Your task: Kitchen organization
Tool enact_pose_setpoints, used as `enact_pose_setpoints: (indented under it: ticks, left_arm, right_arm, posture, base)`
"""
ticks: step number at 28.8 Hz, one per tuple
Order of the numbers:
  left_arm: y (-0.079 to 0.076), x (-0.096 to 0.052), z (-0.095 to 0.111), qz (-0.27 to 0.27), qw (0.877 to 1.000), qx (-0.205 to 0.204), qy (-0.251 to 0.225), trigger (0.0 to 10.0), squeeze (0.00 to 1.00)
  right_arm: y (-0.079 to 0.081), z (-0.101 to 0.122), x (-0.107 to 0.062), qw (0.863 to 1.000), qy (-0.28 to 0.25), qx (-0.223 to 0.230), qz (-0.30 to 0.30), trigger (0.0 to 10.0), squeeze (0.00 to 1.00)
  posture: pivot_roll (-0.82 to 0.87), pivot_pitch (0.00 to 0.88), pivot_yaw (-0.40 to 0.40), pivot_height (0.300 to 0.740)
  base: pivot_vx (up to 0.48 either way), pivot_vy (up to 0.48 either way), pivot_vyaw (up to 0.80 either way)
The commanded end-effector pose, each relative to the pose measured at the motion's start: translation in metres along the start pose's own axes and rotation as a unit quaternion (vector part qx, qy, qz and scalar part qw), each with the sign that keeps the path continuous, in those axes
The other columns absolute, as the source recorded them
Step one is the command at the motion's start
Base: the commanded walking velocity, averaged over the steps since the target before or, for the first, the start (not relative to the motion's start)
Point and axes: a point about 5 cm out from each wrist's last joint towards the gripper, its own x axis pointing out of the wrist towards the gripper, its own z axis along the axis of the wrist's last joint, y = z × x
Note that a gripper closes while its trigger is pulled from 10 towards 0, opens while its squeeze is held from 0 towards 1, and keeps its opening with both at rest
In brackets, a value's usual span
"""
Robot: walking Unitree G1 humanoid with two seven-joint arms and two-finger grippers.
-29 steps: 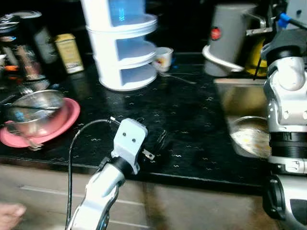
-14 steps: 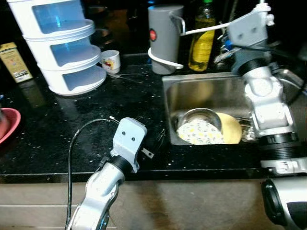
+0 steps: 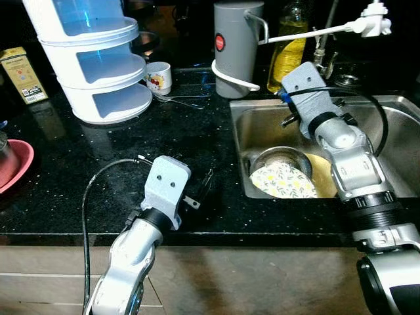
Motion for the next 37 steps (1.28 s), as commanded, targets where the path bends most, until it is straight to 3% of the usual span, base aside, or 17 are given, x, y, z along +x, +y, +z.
enact_pose_setpoints:
  ticks: [1, 2, 3, 6, 9, 10, 11, 15, 18, 19, 20, 22, 26, 35, 37]
  left_arm:
    - [0.003, -0.001, -0.004, 0.006, 1.0, 0.007, 0.009, 10.0, 0.0]
    - [0.004, -0.001, -0.005, 0.009, 1.0, 0.007, 0.015, 10.0, 0.0]
    - [0.004, -0.002, -0.006, 0.009, 1.0, 0.006, 0.017, 10.0, 0.0]
    - [0.004, -0.002, -0.007, 0.008, 1.0, 0.005, 0.021, 10.0, 0.0]
    - [0.004, -0.002, -0.008, 0.011, 1.0, -0.001, 0.027, 10.0, 0.0]
    - [0.004, -0.002, -0.008, 0.011, 1.0, -0.001, 0.027, 10.0, 0.0]
    - [0.004, -0.002, -0.009, 0.014, 0.999, -0.004, 0.03, 10.0, 0.0]
    - [0.004, -0.003, -0.011, 0.015, 0.999, -0.005, 0.037, 10.0, 0.0]
    - [0.003, -0.003, -0.011, 0.013, 0.999, -0.004, 0.04, 10.0, 0.0]
    - [0.002, -0.002, -0.011, 0.011, 0.999, -0.004, 0.041, 10.0, 0.0]
    - [0.002, -0.002, -0.011, 0.011, 0.999, -0.004, 0.041, 10.0, 0.0]
    - [0.002, -0.002, -0.011, 0.011, 0.999, -0.004, 0.042, 10.0, 0.0]
    - [0.003, -0.002, -0.012, 0.012, 0.999, 0.0, 0.043, 10.0, 0.0]
    - [0.012, -0.004, -0.014, 0.025, 0.998, 0.009, 0.052, 10.0, 0.0]
    - [0.013, -0.004, -0.014, 0.025, 0.998, 0.009, 0.052, 10.0, 0.0]
  right_arm:
    - [-0.004, 0.016, -0.001, 0.997, -0.049, 0.065, -0.011, 10.0, 0.61]
    - [-0.005, 0.028, -0.004, 0.984, -0.095, 0.148, -0.008, 10.0, 0.0]
    - [-0.005, 0.032, -0.005, 0.979, -0.109, 0.172, -0.005, 10.0, 0.0]
    - [-0.005, 0.034, -0.006, 0.974, -0.124, 0.188, -0.009, 10.0, 0.0]
    - [0.008, 0.037, -0.011, 0.951, -0.153, 0.267, 0.027, 10.0, 0.0]
    - [0.008, 0.037, -0.011, 0.951, -0.153, 0.267, 0.027, 10.0, 0.0]
    - [0.022, 0.037, -0.017, 0.939, -0.164, 0.297, 0.055, 10.0, 0.0]
    - [0.049, 0.039, -0.029, 0.915, -0.182, 0.345, 0.106, 10.0, 0.0]
    - [0.056, 0.04, -0.033, 0.905, -0.187, 0.364, 0.119, 10.0, 0.0]
    - [0.065, 0.039, -0.038, 0.891, -0.191, 0.389, 0.133, 10.0, 0.0]
    - [0.065, 0.039, -0.038, 0.891, -0.191, 0.389, 0.133, 10.0, 0.0]
    - [0.074, 0.038, -0.045, 0.879, -0.194, 0.41, 0.15, 10.0, 0.0]
    - [0.079, 0.035, -0.049, 0.872, -0.194, 0.421, 0.158, 10.0, 0.0]
    - [0.083, 0.013, -0.084, 0.855, -0.176, 0.459, 0.163, 10.0, 0.0]
    - [0.083, 0.013, -0.086, 0.854, -0.176, 0.461, 0.163, 10.0, 0.0]
  posture:
    - [-0.04, 0.0, 0.016, 0.74]
    - [-0.04, 0.0, 0.017, 0.74]
    - [-0.04, 0.0, 0.017, 0.74]
    - [-0.03, 0.0, 0.016, 0.74]
    - [-0.03, 0.0, 0.019, 0.74]
    - [-0.03, 0.0, 0.019, 0.74]
    - [-0.03, 0.0, 0.019, 0.74]
    - [-0.03, 0.0, 0.022, 0.74]
    - [-0.03, 0.0, 0.024, 0.74]
    - [-0.03, 0.0, 0.024, 0.74]
    - [-0.03, 0.0, 0.024, 0.74]
    - [-0.03, 0.0, 0.025, 0.74]
    - [-0.03, 0.0, 0.025, 0.74]
    - [-0.04, 0.0, 0.03, 0.74]
    - [-0.04, 0.0, 0.03, 0.74]
  base:
    - [0.0, 0.0, 0.0]
    - [0.0, 0.0, 0.0]
    - [0.0, 0.0, 0.0]
    - [0.0, 0.0, 0.0]
    - [0.0, 0.0, 0.0]
    - [0.0, 0.0, 0.0]
    - [0.0, 0.0, 0.0]
    - [0.0, 0.0, 0.0]
    - [0.0, 0.0, 0.0]
    - [0.0, 0.0, 0.0]
    - [0.0, 0.0, 0.0]
    - [0.0, 0.0, 0.0]
    - [0.0, 0.0, 0.0]
    - [0.0, 0.0, 0.0]
    - [0.0, 0.0, 0.0]
